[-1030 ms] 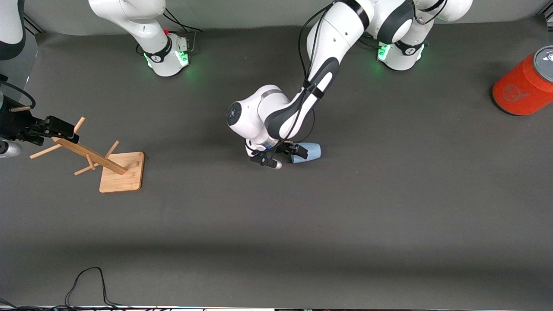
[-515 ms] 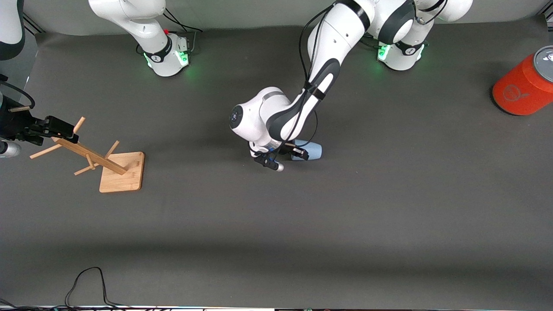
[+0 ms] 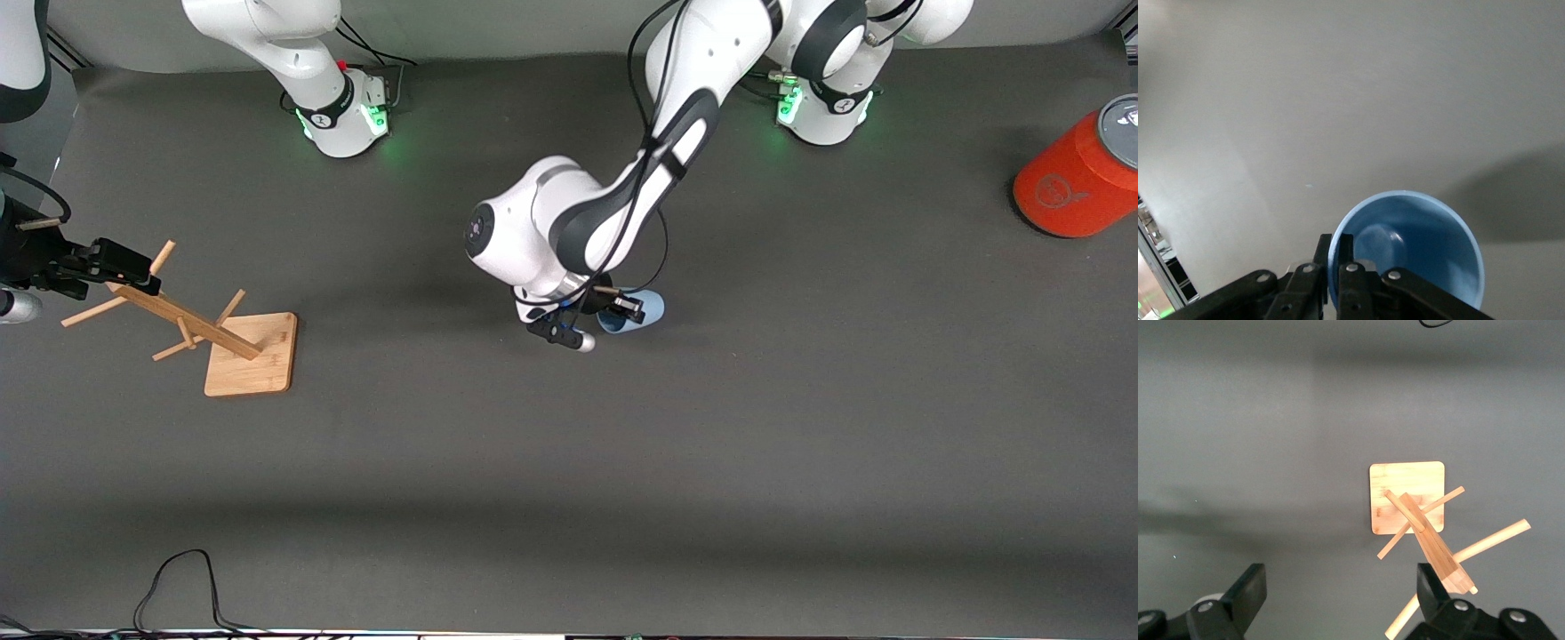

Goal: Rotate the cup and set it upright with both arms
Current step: 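Grasp the blue cup's rim with the left gripper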

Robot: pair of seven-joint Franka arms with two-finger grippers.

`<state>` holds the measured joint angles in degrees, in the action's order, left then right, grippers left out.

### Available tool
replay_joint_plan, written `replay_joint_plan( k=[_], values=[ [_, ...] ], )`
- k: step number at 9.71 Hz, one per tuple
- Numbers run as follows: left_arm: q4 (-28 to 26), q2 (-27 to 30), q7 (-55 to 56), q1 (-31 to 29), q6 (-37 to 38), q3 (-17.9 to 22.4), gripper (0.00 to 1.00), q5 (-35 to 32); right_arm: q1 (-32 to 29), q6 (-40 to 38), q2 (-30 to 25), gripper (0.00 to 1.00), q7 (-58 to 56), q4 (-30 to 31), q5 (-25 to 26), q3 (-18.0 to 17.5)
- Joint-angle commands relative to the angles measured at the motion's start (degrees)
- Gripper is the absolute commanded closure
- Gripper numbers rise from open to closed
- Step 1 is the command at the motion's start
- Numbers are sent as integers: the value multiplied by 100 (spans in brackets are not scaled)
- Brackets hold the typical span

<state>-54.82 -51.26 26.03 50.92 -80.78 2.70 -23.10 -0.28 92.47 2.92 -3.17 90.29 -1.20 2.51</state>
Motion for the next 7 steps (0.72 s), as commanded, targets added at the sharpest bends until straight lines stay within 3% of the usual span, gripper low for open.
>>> replay_joint_plan(
  k=[1,4,7],
  values=[
    [-11,649,139,-370,273,55,100,312,19,16,-72,0,1,50,32,-14],
    [-370,1703,561,-1319,160,46,100,1471,19,25,-54,0,1,15,32,-31],
    [-2140,2846,683,-1498,-1083,46,100,1765,19,25,-81,0,1,15,41,-22]
  ],
)
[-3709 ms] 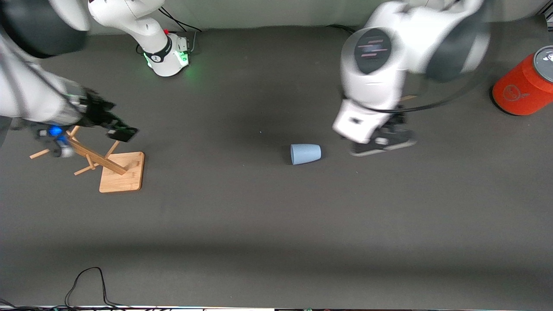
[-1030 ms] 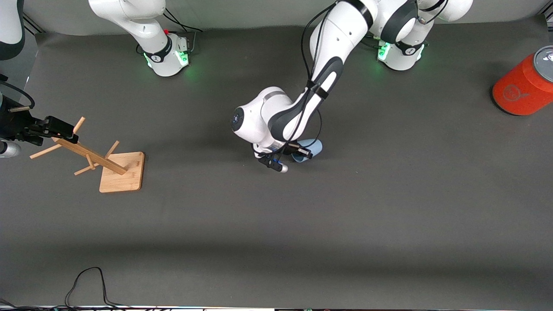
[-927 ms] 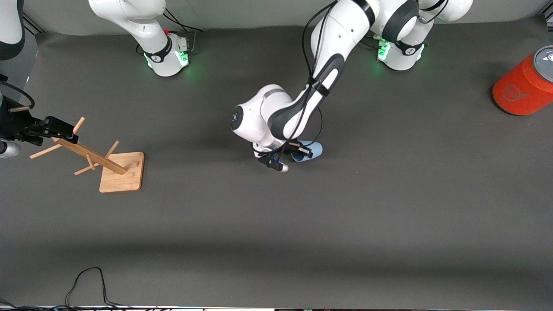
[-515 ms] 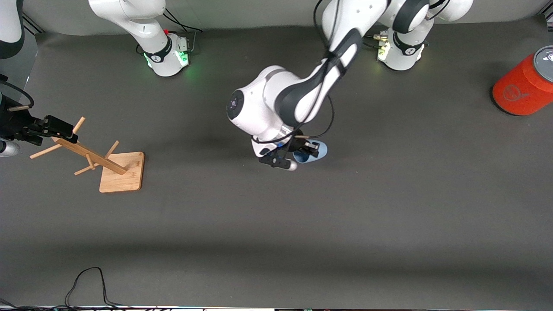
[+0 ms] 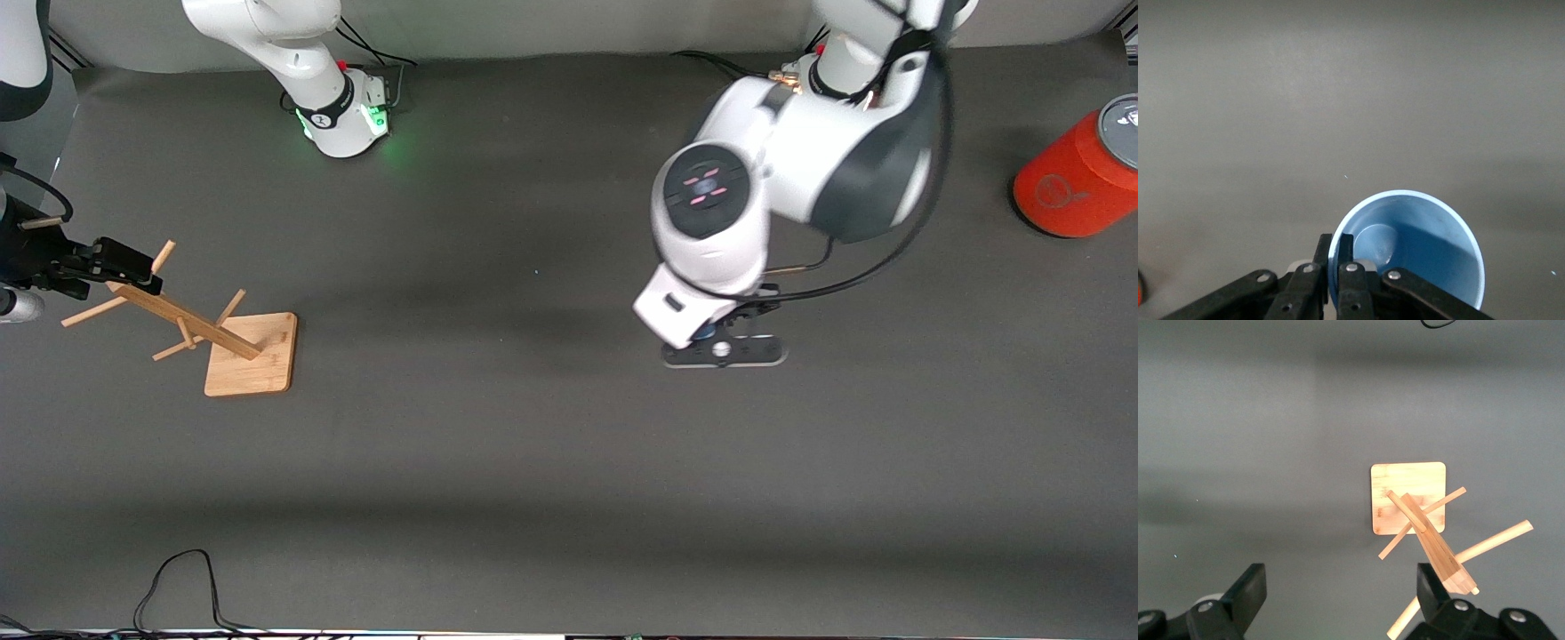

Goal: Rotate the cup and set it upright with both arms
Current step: 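Rotate the blue cup upright and set it down with the left gripper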

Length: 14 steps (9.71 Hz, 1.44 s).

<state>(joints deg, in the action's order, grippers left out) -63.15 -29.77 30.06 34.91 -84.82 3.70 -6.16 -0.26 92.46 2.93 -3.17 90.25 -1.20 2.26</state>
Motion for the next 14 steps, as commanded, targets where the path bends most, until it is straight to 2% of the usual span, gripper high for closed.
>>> replay_joint_plan(
  k=[1,4,8,10,14],
  values=[
    [-1792,814,638,121,-1259,-53,100,175,17,27,-82,0,1,19,41,2],
    [-2253,464,1142,165,-2553,-53,100,168,17,18,-82,0,1,19,41,2],
    [-3473,472,1843,200,-4442,-44,100,-24,17,27,-73,0,1,28,41,2],
    [-3913,463,2414,288,-5085,-44,100,-402,17,27,-73,0,1,19,41,2],
    [-4609,341,3066,332,-6307,-27,100,-736,17,27,-73,0,1,19,41,2]
  ],
)
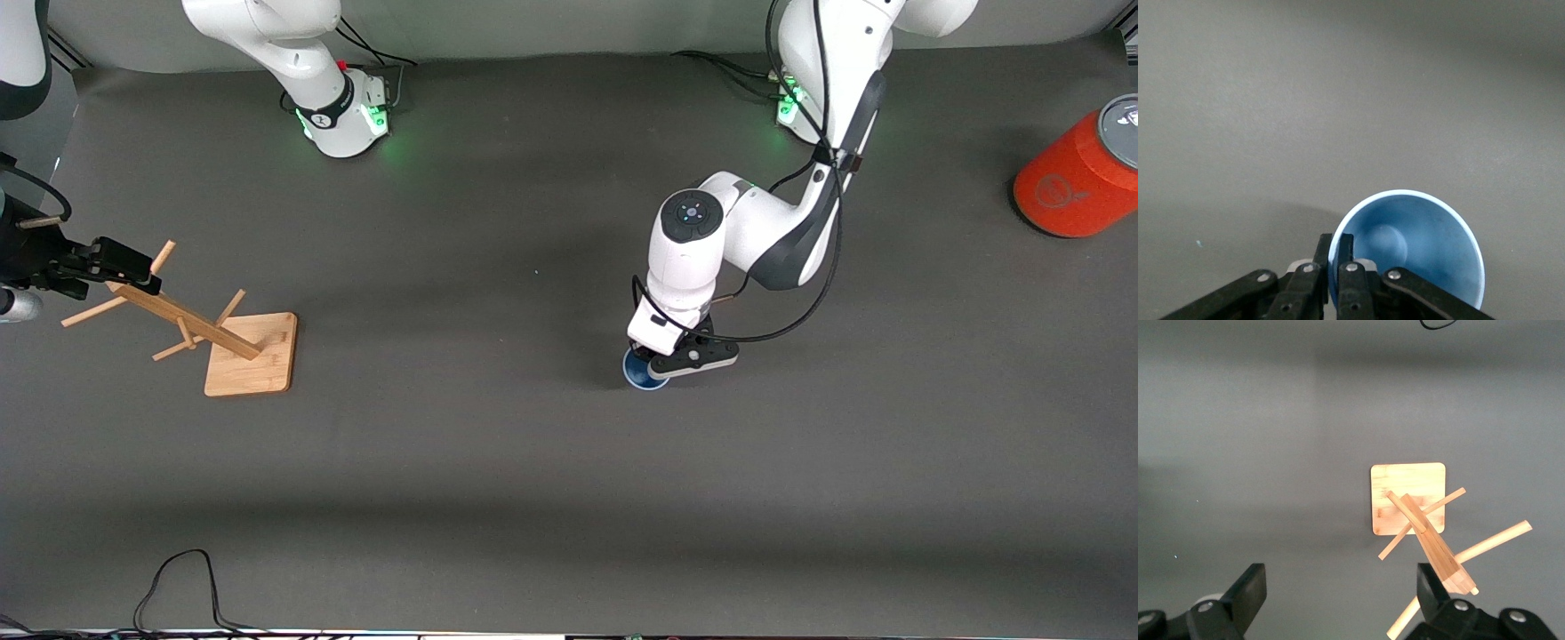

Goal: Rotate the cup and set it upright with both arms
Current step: 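Rotate the blue cup upright and set it down with the left gripper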

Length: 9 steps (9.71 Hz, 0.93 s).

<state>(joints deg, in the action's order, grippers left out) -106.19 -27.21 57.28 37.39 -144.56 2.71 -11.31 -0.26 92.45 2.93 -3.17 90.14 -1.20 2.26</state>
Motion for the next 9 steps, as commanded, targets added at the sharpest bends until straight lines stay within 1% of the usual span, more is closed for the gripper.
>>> replay_joint_plan(
  k=[1,3,4,5,6,7,8,9],
  values=[
    [-314,-46,537,93,-458,72,100,-379,17,27,-73,0,0,39,41,11],
    [-314,-275,862,102,-740,72,100,-538,17,27,-73,0,0,30,41,2],
    [-314,-311,864,93,-766,72,97,-538,17,27,-64,0,0,39,33,11],
    [-297,-276,899,50,-688,72,4,-538,17,27,-73,0,0,39,41,11],
    [-297,-241,890,40,-661,72,0,-538,17,27,-73,0,0,30,33,11],
    [-218,-128,855,23,-461,72,0,-530,17,27,-73,0,0,30,32,11],
    [-26,73,777,-82,11,72,0,-538,17,27,-73,0,0,39,32,11],
    [228,258,550,-152,633,55,0,-504,17,27,-73,0,0,30,32,2]
  ],
)
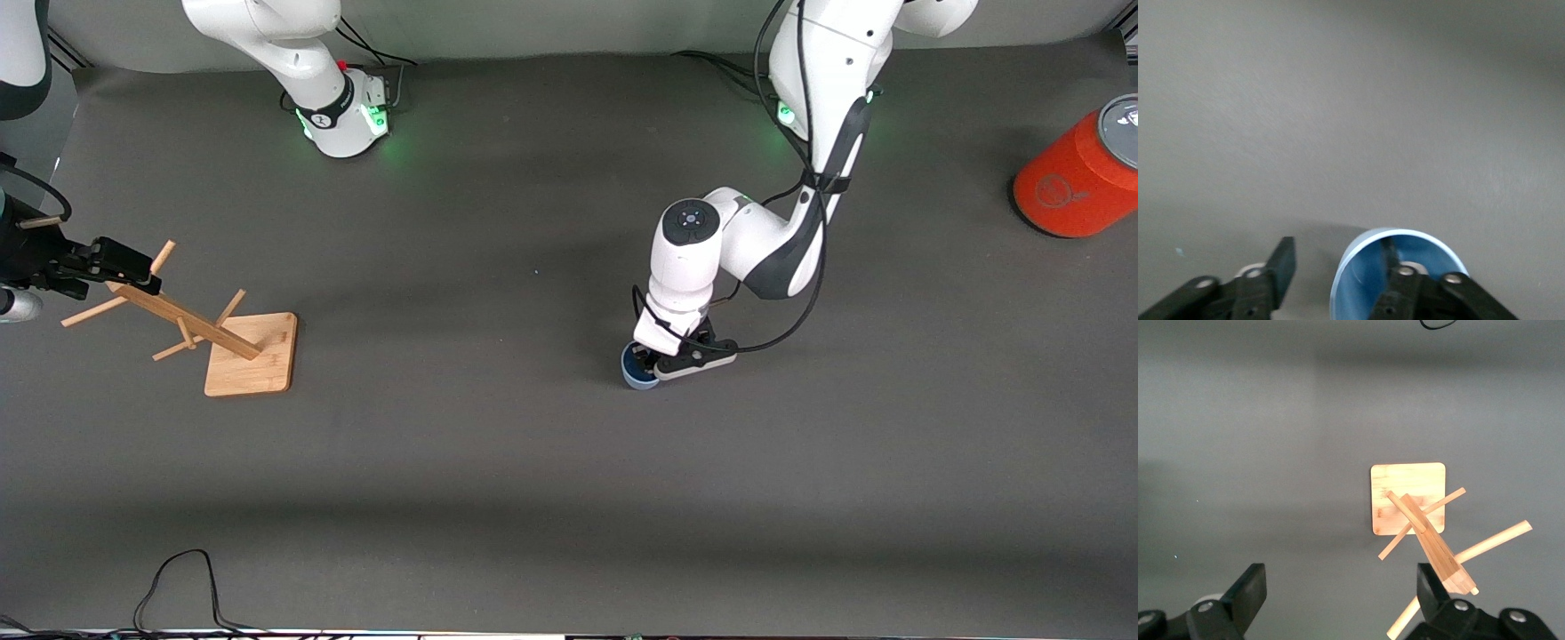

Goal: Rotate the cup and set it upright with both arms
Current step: 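Rotate the blue cup upright and set it down with the left gripper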

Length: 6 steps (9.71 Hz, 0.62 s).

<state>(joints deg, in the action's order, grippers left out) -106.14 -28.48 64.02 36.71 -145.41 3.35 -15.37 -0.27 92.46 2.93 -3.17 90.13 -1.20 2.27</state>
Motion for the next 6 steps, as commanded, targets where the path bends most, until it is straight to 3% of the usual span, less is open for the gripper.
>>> replay_joint_plan(
  k=[1,3,6],
  values=[
    [495,535,-318,-85,1299,-10,0,-45,18,27,-64,0,0,31,24,11],
    [1206,650,-713,-111,2381,-10,0,279,18,27,-64,0,0,31,24,11],
    [1859,886,-2160,-768,3350,-10,0,772,18,27,-64,0,0,31,24,11]
  ],
)
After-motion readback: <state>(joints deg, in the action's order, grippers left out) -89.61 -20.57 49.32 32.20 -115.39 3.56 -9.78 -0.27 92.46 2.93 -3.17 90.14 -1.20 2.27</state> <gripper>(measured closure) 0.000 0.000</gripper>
